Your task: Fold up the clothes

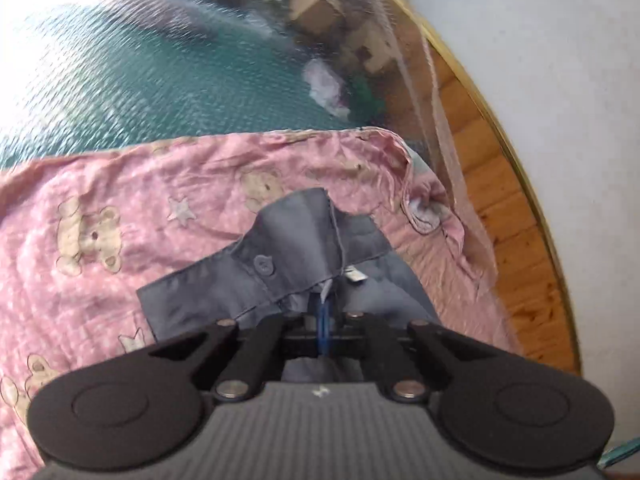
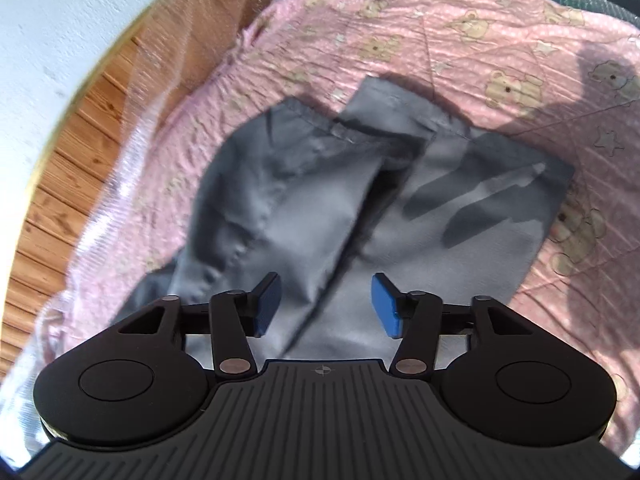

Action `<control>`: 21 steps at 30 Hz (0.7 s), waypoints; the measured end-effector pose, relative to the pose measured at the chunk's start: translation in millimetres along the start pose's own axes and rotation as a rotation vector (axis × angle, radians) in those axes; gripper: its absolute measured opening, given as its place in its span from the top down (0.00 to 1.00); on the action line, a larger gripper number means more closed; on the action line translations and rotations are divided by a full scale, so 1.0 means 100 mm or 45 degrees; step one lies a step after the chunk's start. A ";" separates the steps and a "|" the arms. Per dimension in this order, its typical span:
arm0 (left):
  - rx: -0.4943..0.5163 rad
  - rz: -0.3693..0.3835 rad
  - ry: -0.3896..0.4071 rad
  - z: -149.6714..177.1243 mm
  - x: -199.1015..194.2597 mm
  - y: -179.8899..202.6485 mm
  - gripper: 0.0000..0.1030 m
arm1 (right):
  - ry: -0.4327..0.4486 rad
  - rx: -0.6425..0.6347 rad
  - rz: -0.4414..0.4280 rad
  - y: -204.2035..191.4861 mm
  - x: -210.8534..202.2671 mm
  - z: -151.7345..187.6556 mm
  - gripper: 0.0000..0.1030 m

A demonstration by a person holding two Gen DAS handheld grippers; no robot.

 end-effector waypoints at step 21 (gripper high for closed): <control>0.218 -0.097 -0.057 0.44 0.40 0.81 0.99 | 0.313 -0.185 -0.287 -0.58 -0.65 -1.42 1.00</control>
Point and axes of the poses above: each gripper's, at about its wrist camera, not at the fingertips, and x roughly the way its jaws point, y to its right, z to its underside, the point moved 6 cm from there along x, roughly the way its jaws point, and after that the axes turned 15 degrees about -y, right-handed, at the moved point
